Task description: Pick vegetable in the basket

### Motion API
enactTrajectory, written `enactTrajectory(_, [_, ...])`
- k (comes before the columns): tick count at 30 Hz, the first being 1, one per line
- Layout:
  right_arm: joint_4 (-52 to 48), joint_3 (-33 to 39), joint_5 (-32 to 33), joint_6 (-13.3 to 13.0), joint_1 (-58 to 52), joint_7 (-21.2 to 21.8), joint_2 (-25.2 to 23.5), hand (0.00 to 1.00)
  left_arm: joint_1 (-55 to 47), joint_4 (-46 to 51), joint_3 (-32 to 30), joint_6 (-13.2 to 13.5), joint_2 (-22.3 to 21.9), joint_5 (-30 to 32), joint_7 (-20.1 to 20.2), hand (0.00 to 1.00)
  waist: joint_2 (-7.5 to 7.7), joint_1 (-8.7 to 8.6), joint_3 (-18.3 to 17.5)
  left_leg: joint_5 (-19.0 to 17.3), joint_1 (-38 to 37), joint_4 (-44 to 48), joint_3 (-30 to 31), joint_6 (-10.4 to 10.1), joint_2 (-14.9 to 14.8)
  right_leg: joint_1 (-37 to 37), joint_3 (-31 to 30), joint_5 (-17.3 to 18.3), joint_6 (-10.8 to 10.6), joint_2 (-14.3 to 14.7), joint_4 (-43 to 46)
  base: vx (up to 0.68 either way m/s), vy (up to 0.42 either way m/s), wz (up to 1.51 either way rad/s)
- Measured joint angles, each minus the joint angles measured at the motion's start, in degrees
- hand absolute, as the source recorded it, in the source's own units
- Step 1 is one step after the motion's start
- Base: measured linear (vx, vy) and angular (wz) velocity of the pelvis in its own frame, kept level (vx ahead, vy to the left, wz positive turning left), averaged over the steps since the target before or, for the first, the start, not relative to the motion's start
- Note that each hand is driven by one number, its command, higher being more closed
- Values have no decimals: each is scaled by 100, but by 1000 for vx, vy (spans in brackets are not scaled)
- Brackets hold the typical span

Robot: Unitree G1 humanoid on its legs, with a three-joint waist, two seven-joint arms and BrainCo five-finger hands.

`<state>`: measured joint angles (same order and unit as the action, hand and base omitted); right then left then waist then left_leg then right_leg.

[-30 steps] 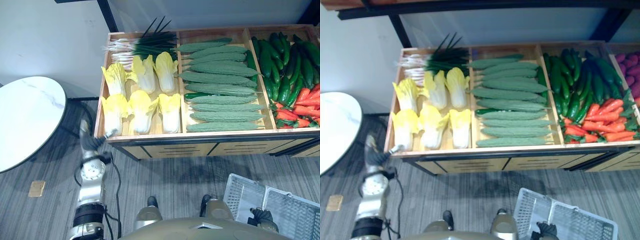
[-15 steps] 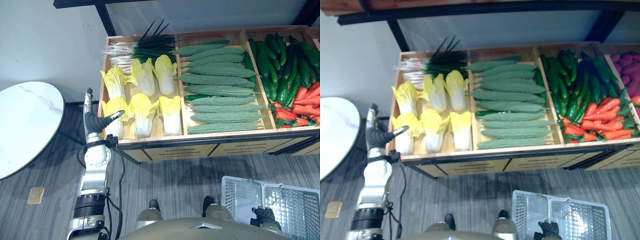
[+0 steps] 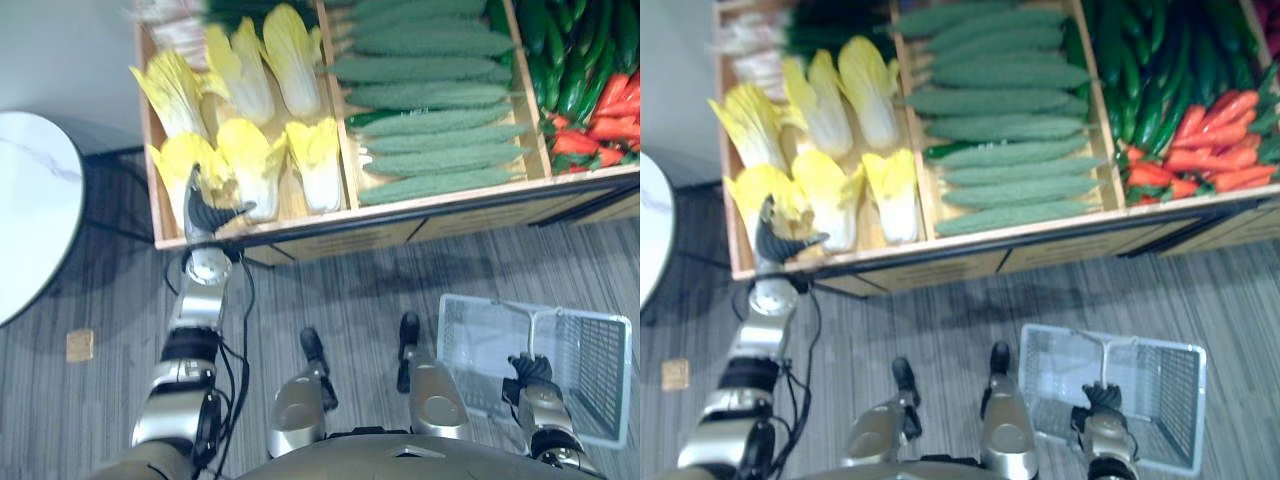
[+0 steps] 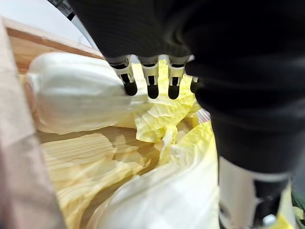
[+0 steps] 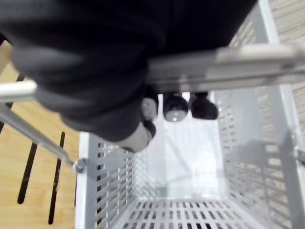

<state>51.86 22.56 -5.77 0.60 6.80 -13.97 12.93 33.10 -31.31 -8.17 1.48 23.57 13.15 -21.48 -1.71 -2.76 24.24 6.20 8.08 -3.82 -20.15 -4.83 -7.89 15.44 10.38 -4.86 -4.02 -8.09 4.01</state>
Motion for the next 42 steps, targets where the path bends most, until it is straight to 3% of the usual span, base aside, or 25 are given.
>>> enactTrajectory(1, [-13, -51, 9, -3, 60, -24, 19, 100, 162, -136, 38, 0, 115, 1, -32, 0, 10, -7, 24, 16, 74, 0, -2, -2, -1, 74, -8, -36, 24, 3, -9, -2, -4, -4])
enactTrajectory(2, [-20, -130, 37, -25, 163, -44, 51, 100, 429, -305, 73, 4, 263, 1, -101, 100, 26, -7, 51, 50, 197, -6, -24, 15, -3, 217, -34, -63, 28, 5, -16, 4, -6, -4])
enactTrajectory(9, [-247, -542, 109, -239, 668, -233, 74, 100, 1594, -920, 204, 98, 659, -68, -266, 100, 96, 59, 300, 144, 704, -23, -220, 63, -3, 643, -134, -384, 28, 26, -322, 8, -3, -5])
enactTrajectory(25, [-953, -584, 231, -232, 574, -210, -60, 100, 2011, -852, 444, 224, 180, -357, 122, 100, 225, 328, 483, 65, 583, -10, -643, 27, -29, 679, -311, -394, 22, -32, -192, 18, -3, -5])
enactTrajectory(34, [-956, -584, 262, -224, 294, -126, -180, 100, 1962, -843, 652, 126, 55, -556, 307, 100, 243, 318, 492, 67, 29, -158, -572, 16, -16, 131, -184, -295, -10, -38, -200, 44, -11, 3])
enactTrajectory(39, [-805, -539, 280, -225, 155, -27, -229, 100, 1650, -406, 604, 124, 216, -575, 328, 100, 253, 244, 475, 64, -294, -173, -451, 19, -12, -263, -87, -189, -15, -31, -219, 73, -11, 10])
enactTrajectory(42, [-622, -508, 280, -222, 124, 24, -314, 100, 1300, -227, 436, 122, 219, -576, 355, 100, 250, 208, 267, 52, -396, -174, -428, 3, 4, -411, -53, -162, -33, -1, -293, 77, -6, 4])
